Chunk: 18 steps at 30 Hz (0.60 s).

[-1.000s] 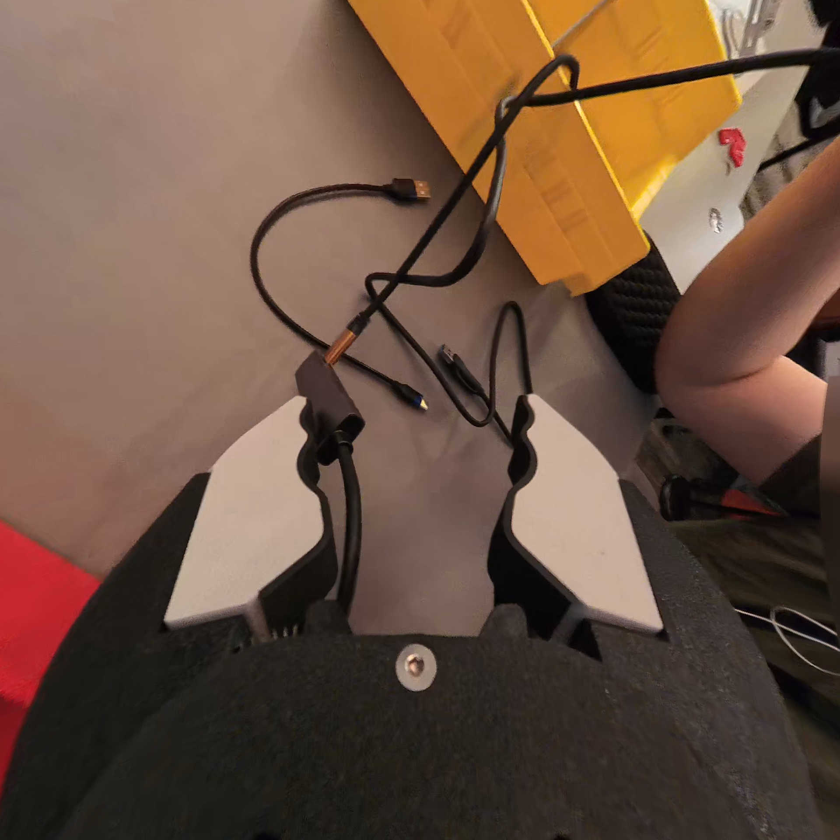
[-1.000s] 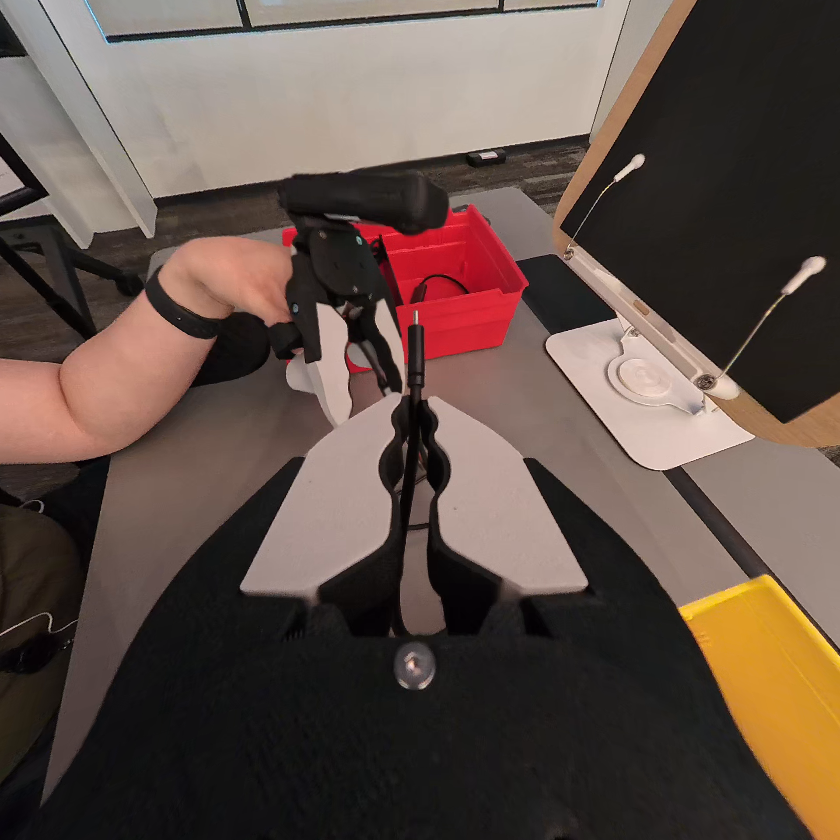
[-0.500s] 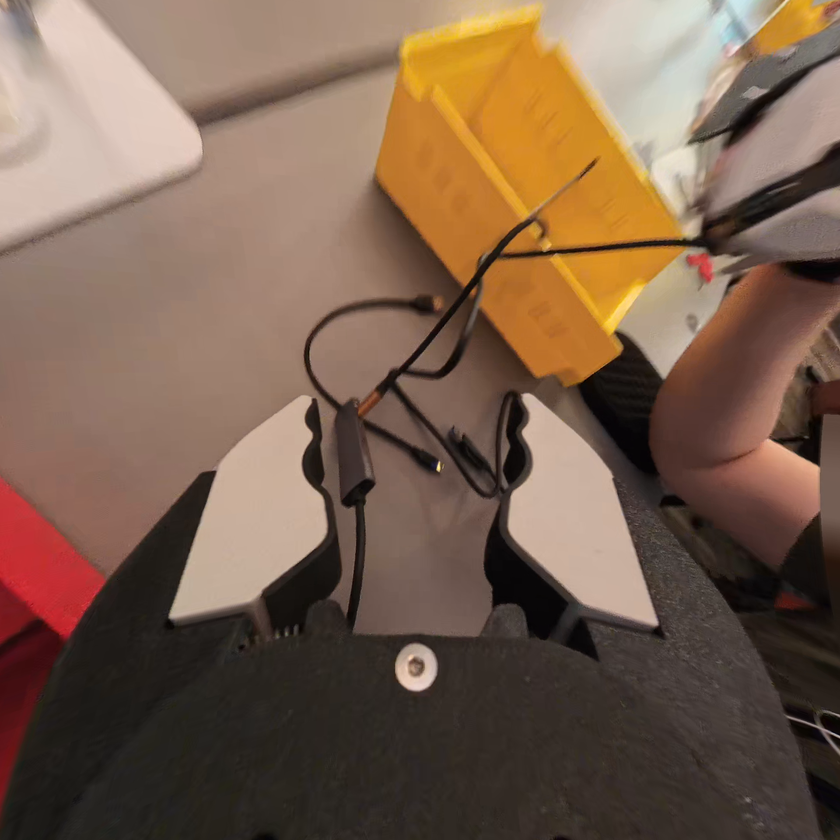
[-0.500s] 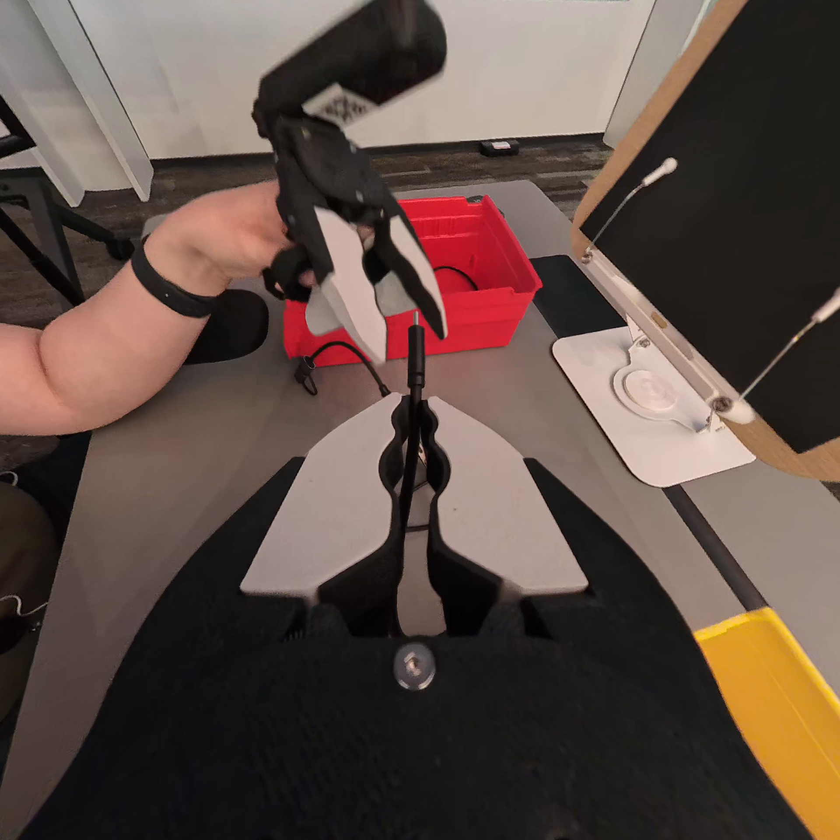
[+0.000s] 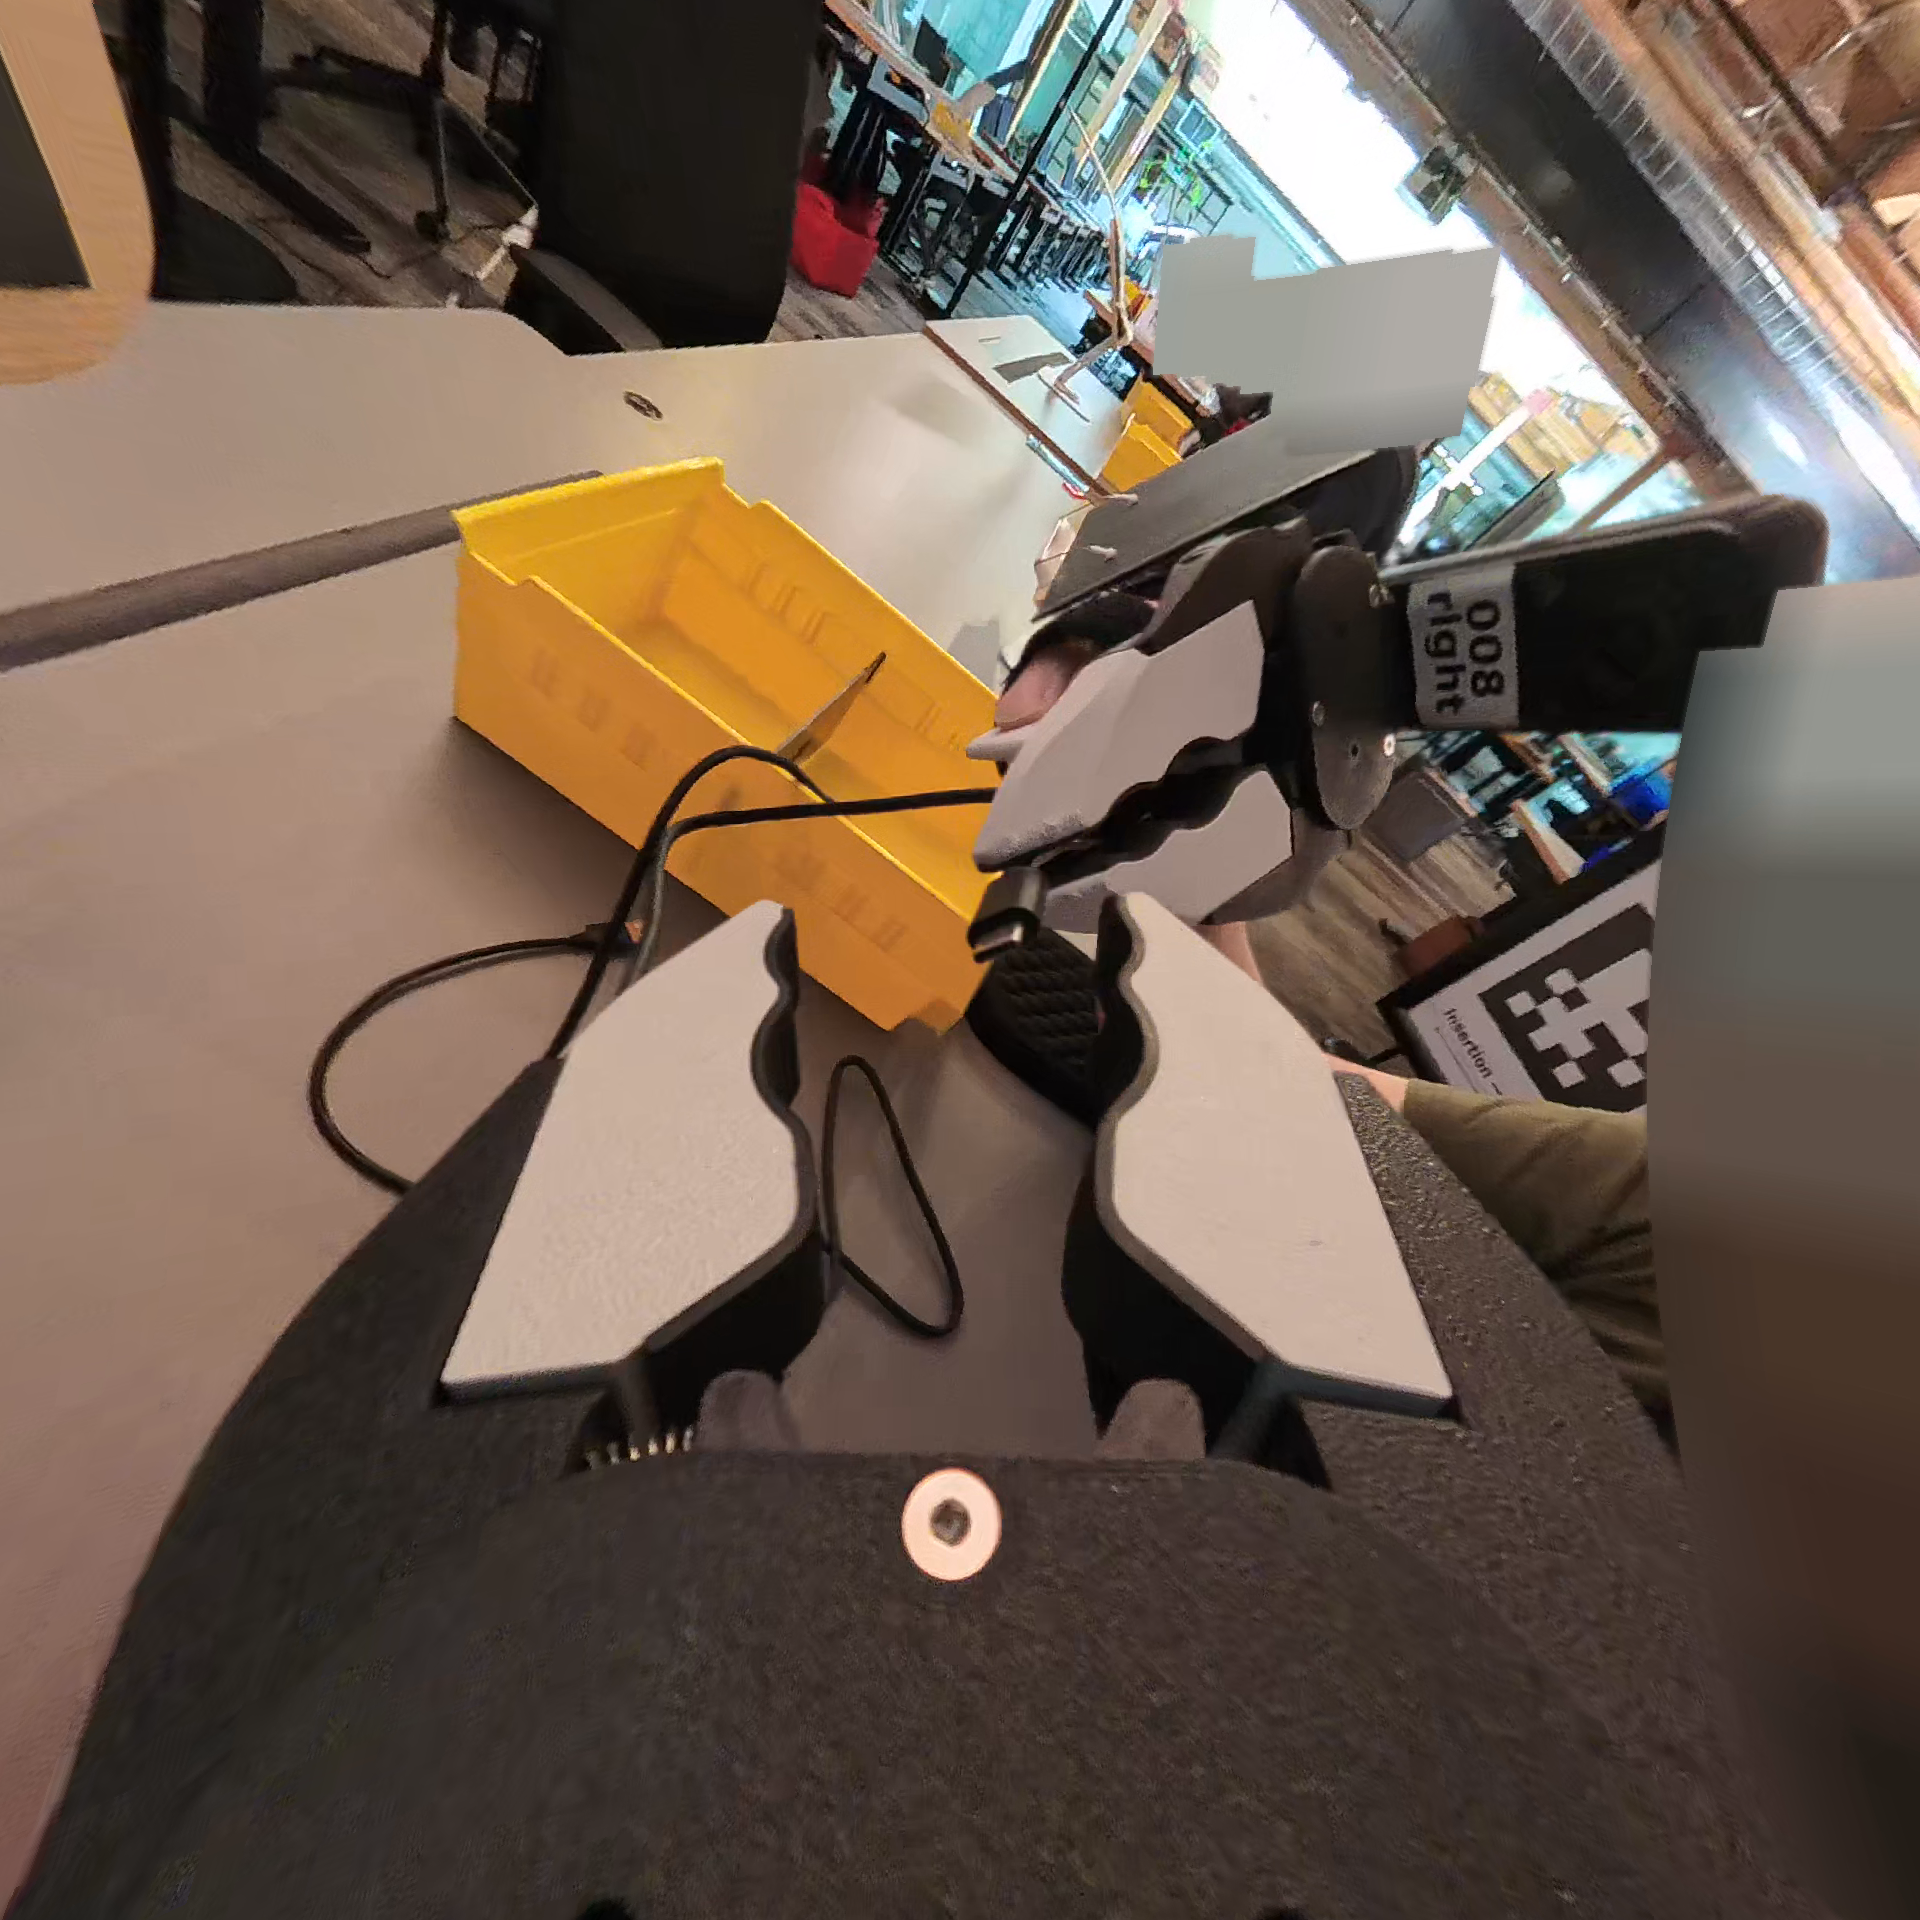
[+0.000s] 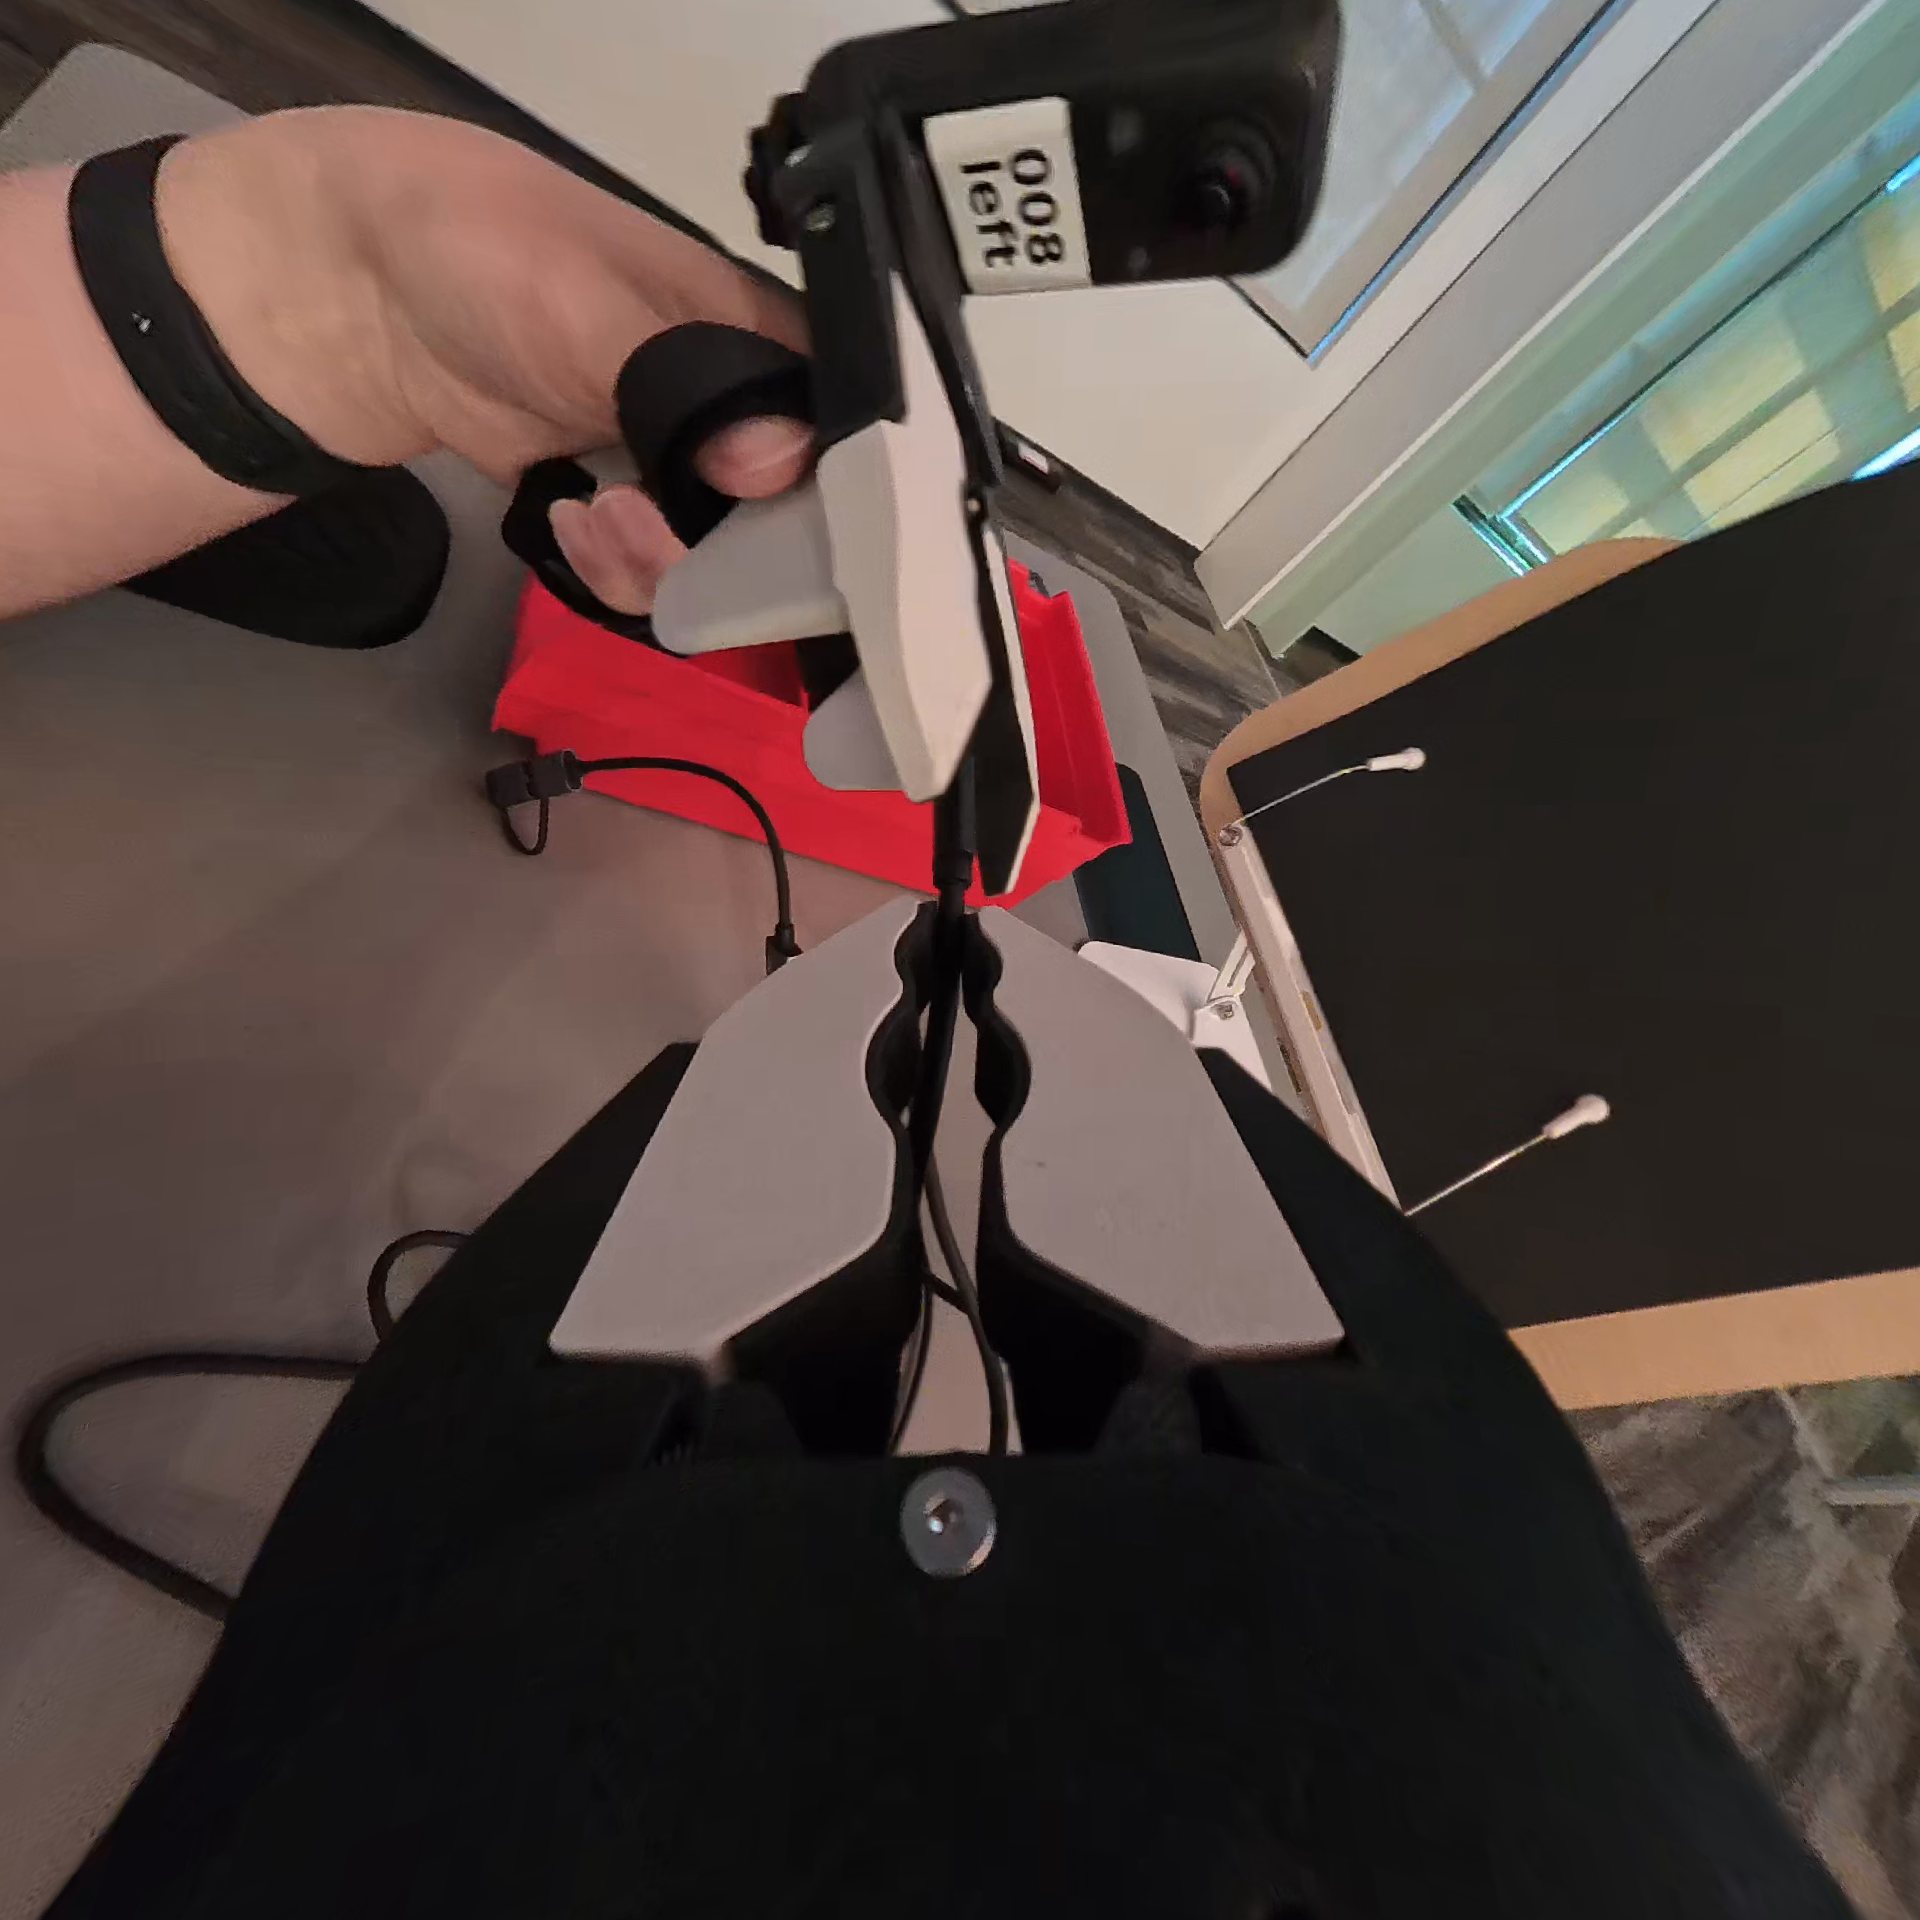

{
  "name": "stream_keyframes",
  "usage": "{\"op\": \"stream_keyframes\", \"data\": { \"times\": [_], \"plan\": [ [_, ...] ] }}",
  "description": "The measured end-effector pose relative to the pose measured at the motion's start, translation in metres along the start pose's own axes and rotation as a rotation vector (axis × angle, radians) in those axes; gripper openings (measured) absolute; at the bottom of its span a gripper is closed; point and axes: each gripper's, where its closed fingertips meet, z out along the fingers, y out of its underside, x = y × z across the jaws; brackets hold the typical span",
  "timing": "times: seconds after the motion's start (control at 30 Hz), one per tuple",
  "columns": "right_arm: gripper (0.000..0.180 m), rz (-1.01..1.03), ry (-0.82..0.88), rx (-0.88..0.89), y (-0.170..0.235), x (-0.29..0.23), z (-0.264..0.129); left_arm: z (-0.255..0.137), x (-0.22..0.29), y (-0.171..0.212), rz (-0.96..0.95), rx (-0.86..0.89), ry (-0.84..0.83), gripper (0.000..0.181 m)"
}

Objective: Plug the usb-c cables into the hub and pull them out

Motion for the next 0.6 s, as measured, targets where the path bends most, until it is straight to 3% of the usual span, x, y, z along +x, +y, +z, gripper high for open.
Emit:
{"op": "stream_keyframes", "data": {
  "times": [0.17, 0.27, 0.6],
  "plan": [
    [0.006, -0.145, 0.051, -0.06, 0.007, -0.002, 0.007, 0.005, 0.002, 0.007, -0.069, -0.033, 0.077, 0.037],
    [0.006, -0.169, 0.048, -0.061, 0.009, -0.004, 0.009, 0.007, 0.001, 0.008, -0.07, -0.04, 0.083, 0.015],
    [0.006, -0.212, 0.07, -0.066, 0.007, -0.005, 0.011, 0.004, 0.005, 0.01, -0.041, -0.064, 0.091, 0.014]
  ]
}}
